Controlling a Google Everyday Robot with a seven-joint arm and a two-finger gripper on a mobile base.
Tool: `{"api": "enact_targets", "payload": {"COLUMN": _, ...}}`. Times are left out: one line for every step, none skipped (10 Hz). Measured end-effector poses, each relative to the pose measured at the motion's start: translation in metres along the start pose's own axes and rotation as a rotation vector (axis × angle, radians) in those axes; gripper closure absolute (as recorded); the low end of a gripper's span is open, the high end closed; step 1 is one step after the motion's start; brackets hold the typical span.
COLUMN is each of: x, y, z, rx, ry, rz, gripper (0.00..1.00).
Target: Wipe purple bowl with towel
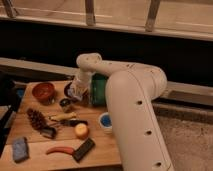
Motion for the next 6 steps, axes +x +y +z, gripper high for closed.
{"api": "enact_targets", "payload": {"x": -0.008, "y": -0.014, "z": -0.006, "rx": 0.018, "ry": -0.013, "rz": 0.017, "gripper": 1.0}}
{"api": "enact_targets", "payload": {"x": -0.016, "y": -0.025, "z": -0.009, "rx": 0.029, "ry": -0.016, "rz": 0.023, "gripper": 1.0}}
{"api": "enact_targets", "payload": {"x": -0.025, "y": -0.027, "z": -0.009, "rx": 0.03, "ry": -0.023, "rz": 0.017, "gripper": 1.0}}
{"api": "enact_targets", "payload": {"x": -0.032, "y": -0.023, "z": -0.006, "rx": 0.028, "ry": -0.028, "rz": 0.005, "gripper": 1.0}}
{"api": "enact_targets", "payload": {"x": -0.044, "y": -0.012, "z": -0.002, "rx": 0.019, "ry": -0.036, "rz": -0.012, "gripper": 1.0}}
{"api": "enact_targets", "payload": {"x": -0.057, "y": 0.003, "z": 0.004, "rx": 0.005, "ry": -0.039, "rz": -0.034, "gripper": 1.0}}
